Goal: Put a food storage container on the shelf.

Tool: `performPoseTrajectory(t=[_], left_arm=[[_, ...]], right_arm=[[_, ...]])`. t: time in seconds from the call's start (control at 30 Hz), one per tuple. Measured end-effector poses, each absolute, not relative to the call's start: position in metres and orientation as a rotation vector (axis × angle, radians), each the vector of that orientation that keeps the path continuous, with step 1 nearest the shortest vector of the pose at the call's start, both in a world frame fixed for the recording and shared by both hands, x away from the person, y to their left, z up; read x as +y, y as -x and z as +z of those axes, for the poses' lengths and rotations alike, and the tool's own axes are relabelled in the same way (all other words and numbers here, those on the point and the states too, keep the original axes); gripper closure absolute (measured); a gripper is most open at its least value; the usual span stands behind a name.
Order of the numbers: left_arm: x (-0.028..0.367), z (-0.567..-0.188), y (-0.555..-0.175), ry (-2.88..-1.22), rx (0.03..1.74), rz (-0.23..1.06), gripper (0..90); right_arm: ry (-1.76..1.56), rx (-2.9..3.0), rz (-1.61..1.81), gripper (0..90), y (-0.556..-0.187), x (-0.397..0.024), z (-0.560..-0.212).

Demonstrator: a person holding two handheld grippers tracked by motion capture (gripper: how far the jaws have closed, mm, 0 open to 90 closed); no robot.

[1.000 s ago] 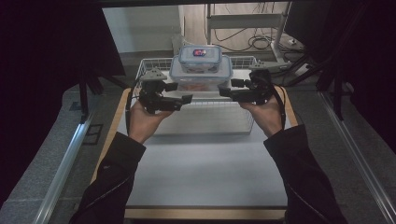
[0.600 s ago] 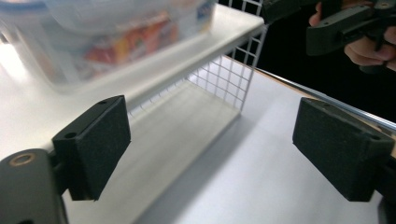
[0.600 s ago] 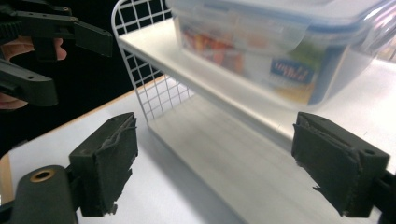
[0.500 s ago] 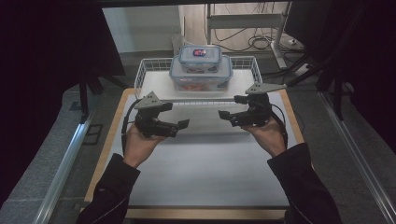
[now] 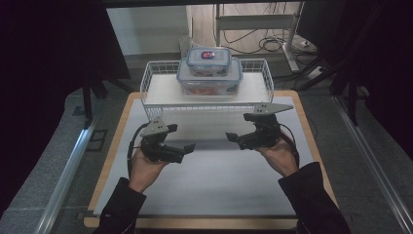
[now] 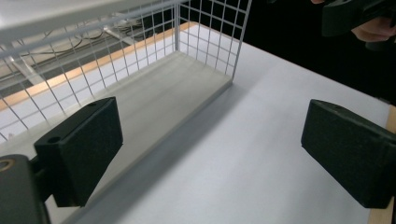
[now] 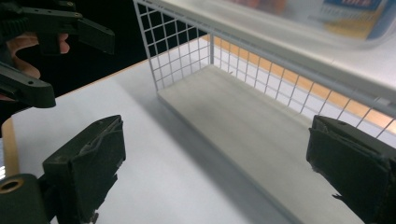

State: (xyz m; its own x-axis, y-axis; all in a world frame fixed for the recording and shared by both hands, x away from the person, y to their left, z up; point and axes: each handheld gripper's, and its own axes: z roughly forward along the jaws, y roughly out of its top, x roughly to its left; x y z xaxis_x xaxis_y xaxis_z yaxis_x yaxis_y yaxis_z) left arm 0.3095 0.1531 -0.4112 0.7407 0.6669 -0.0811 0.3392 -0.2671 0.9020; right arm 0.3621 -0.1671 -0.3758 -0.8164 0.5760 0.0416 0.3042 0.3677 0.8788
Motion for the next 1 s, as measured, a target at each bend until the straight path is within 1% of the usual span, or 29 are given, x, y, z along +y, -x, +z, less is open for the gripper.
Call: performPoseTrajectory(t=[0.2, 0.27, 0.47, 0.6, 1.0], left_arm=[[0.148, -0.430, -0.302, -1.883, 0.773, 0.368, 3.5], [0.145, -0.436, -0.299, -1.917, 0.772, 0.390, 2.9], [0.142, -0.442, -0.288, -1.941, 0.748, 0.421, 1.9], [0.146, -0.446, -0.276, -1.967, 0.752, 0.459, 1.3], [0.163, -0.466, -0.255, -1.947, 0.815, 0.437, 1.4]], right_arm=[[-0.798, 2.378, 1.418, 3.1, -0.357, -0.171, -0.392], [-0.790, 2.388, 1.405, 2.7, -0.355, -0.172, -0.399], [-0.735, 2.404, 1.378, 0.0, -0.343, -0.175, -0.412], [-0.716, 2.412, 1.338, 0.0, -0.334, -0.177, -0.419], [-0.742, 2.410, 1.326, 0.0, -0.311, -0.194, -0.432]])
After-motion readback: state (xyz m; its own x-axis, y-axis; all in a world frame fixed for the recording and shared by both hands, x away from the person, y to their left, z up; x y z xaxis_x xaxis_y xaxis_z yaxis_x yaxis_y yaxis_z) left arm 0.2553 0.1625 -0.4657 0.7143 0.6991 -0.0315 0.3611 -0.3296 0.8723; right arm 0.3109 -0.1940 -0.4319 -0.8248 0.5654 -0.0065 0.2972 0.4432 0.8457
